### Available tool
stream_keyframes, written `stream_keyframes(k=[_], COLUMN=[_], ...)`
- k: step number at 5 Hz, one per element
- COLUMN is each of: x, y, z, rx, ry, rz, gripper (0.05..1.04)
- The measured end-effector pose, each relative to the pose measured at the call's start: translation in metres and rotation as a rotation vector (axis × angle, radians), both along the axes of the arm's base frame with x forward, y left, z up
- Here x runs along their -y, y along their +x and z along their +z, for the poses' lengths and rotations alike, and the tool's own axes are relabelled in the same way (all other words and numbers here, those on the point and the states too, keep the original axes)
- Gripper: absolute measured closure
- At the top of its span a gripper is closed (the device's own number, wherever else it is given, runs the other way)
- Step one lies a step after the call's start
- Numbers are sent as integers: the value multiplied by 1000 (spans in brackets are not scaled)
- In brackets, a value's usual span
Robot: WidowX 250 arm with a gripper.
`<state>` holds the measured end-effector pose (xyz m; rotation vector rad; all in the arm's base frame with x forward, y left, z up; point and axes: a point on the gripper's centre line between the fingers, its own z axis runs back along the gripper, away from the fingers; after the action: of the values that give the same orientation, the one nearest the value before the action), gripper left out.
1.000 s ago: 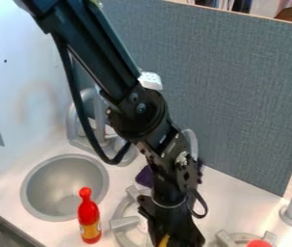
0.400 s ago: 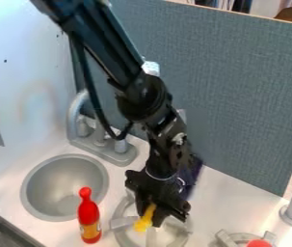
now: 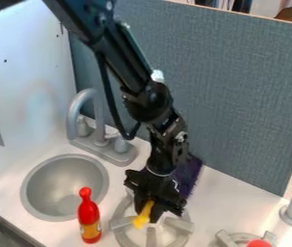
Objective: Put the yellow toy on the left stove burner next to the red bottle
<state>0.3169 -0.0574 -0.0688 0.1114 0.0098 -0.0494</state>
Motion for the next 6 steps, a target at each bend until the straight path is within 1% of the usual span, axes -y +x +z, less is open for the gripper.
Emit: stream_keyframes(k=[1,2,3,4,5,6], x=[0,2,2,-2,-2,5], y=[2,4,2,-8,-9,-14], z=[-10,-11,-12,-2,17,41], rx=[-26,-18,-25,-5,48,107], ry=[7,-25,-39,-28,-43,-67], rz=[4,5,15,27,-8,-41], gripper=[724,634,347,93,79,83])
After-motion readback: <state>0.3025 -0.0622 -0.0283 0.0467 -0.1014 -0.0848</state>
